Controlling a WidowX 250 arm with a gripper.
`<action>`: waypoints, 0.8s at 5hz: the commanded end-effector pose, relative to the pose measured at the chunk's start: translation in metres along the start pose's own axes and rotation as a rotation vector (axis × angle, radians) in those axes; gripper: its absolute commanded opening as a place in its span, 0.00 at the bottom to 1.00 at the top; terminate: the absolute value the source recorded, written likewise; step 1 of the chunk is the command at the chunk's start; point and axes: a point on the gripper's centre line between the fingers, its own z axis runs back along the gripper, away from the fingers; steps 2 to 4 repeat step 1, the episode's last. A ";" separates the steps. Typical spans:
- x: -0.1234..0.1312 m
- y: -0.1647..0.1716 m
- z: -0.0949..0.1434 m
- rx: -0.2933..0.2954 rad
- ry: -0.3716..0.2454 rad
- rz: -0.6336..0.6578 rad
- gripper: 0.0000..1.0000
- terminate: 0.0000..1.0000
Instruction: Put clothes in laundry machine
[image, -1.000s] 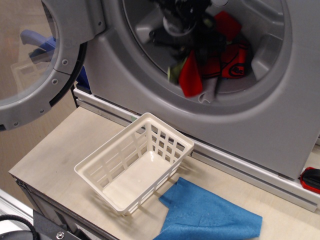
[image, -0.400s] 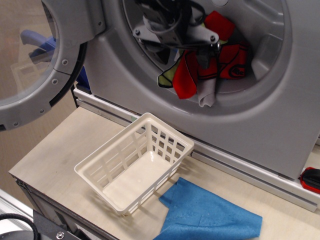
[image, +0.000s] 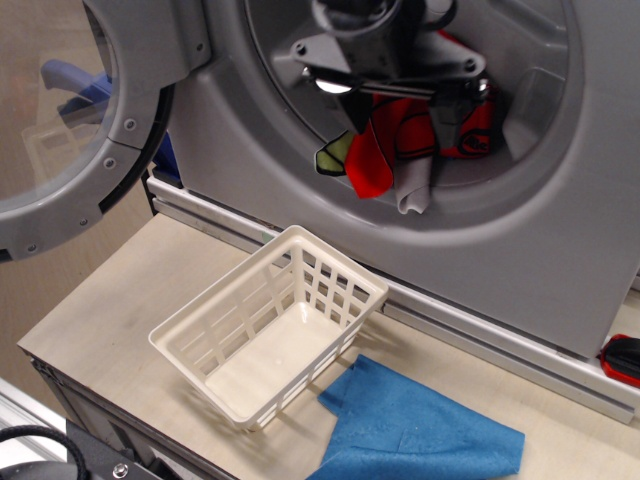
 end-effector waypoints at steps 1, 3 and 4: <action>0.008 -0.001 0.018 -0.013 -0.050 0.000 1.00 1.00; 0.008 -0.001 0.018 -0.013 -0.050 0.000 1.00 1.00; 0.008 -0.001 0.018 -0.013 -0.050 0.000 1.00 1.00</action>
